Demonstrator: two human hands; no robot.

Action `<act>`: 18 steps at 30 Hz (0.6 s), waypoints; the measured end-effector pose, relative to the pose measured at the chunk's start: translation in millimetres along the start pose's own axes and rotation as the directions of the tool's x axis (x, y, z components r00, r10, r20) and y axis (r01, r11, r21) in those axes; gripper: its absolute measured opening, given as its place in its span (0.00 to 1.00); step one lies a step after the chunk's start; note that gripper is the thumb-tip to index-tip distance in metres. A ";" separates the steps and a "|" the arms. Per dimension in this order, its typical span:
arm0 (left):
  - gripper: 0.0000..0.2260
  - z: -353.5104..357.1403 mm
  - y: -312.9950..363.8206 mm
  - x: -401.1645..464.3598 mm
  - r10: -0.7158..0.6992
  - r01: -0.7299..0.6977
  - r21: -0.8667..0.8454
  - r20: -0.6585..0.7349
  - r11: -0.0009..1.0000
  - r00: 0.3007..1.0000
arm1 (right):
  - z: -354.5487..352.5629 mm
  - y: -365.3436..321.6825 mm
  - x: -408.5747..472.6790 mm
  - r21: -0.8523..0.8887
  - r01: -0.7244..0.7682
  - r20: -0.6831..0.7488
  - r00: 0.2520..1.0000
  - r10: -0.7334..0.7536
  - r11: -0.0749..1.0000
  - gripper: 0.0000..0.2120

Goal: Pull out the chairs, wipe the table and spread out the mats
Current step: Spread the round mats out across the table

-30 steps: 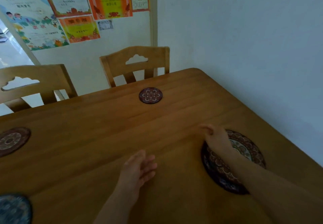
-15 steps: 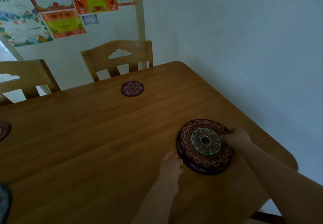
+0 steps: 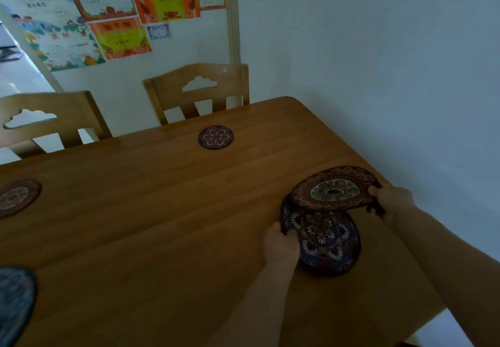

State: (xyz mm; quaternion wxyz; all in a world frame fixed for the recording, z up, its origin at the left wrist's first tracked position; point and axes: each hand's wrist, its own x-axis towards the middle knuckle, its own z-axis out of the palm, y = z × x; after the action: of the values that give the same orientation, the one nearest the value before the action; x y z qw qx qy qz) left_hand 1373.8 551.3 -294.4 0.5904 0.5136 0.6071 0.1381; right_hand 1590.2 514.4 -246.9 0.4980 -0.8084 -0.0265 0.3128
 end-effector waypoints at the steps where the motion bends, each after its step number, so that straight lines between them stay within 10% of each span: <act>1: 0.17 -5.8 0.9 -0.8 -0.002 0.004 0.021 -0.053 1.000 0.999 | 3.0 -0.9 0.8 0.068 -0.030 0.016 0.999 0.029 0.997 0.11; 18: 0.23 -223.9 -78.7 24.1 -0.279 0.036 -0.400 -0.568 0.916 0.774 | 194.9 6.3 -66.6 0.216 -0.253 0.392 0.907 0.154 0.943 0.16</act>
State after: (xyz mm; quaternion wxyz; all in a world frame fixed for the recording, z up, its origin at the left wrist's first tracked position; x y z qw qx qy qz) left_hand 1150.7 634.3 -309.9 0.4552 0.2675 0.7704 0.3573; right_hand 1431.3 641.3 -280.3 0.5505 -0.6603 0.0070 0.5108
